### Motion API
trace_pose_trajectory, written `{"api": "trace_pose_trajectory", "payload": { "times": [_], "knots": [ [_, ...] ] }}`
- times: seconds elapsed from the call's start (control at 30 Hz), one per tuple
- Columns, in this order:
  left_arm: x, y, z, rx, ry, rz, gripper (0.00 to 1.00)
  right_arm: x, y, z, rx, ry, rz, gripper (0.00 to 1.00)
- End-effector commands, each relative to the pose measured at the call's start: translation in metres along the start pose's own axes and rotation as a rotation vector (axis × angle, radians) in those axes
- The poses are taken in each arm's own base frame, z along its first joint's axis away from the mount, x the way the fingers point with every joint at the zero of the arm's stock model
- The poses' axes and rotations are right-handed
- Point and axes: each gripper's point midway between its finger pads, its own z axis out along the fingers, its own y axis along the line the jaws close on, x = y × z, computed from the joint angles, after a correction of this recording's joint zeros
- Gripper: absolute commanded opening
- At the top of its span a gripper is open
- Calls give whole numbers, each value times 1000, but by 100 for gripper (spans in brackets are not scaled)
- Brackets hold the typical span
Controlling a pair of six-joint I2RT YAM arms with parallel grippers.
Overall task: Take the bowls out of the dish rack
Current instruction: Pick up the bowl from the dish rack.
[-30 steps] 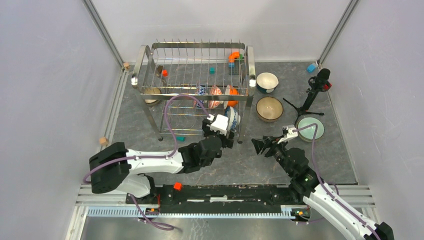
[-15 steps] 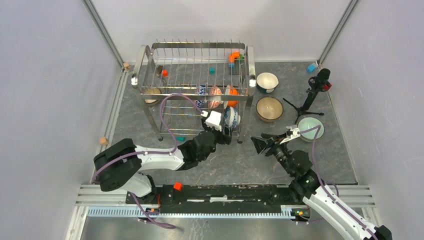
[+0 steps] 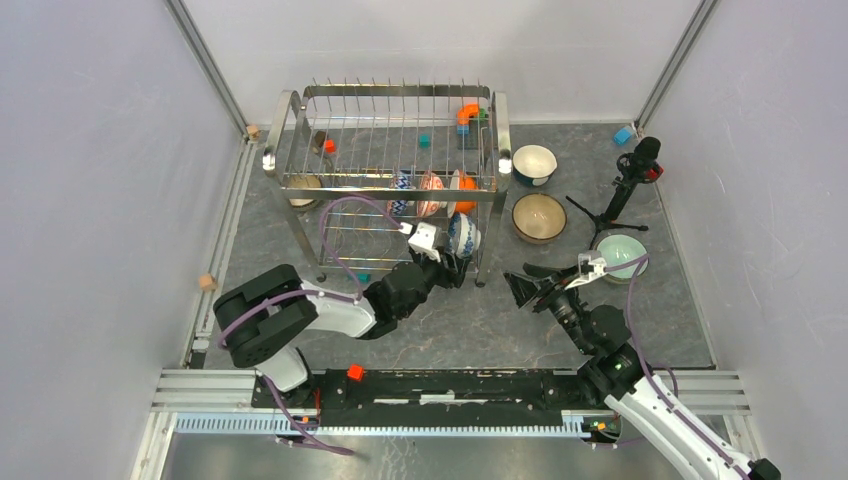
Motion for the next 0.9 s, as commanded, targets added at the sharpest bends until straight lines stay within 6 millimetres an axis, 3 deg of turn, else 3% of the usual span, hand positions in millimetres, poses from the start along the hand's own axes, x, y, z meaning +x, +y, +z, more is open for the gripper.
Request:
{"api": "trace_pose_trajectory", "payload": {
  "times": [0.0,0.3,0.87],
  "knots": [
    [-14,-14,3,87,-71,-119,66,47,-21,-7,23,89,3,67],
    [-12,-5,5,113,-118,-156,53,50,-22,-8,21,92,5,67],
    [-9,-10,11,211,-184,-100,48,52,-26,-10,30,99,-19,67]
  ]
}}
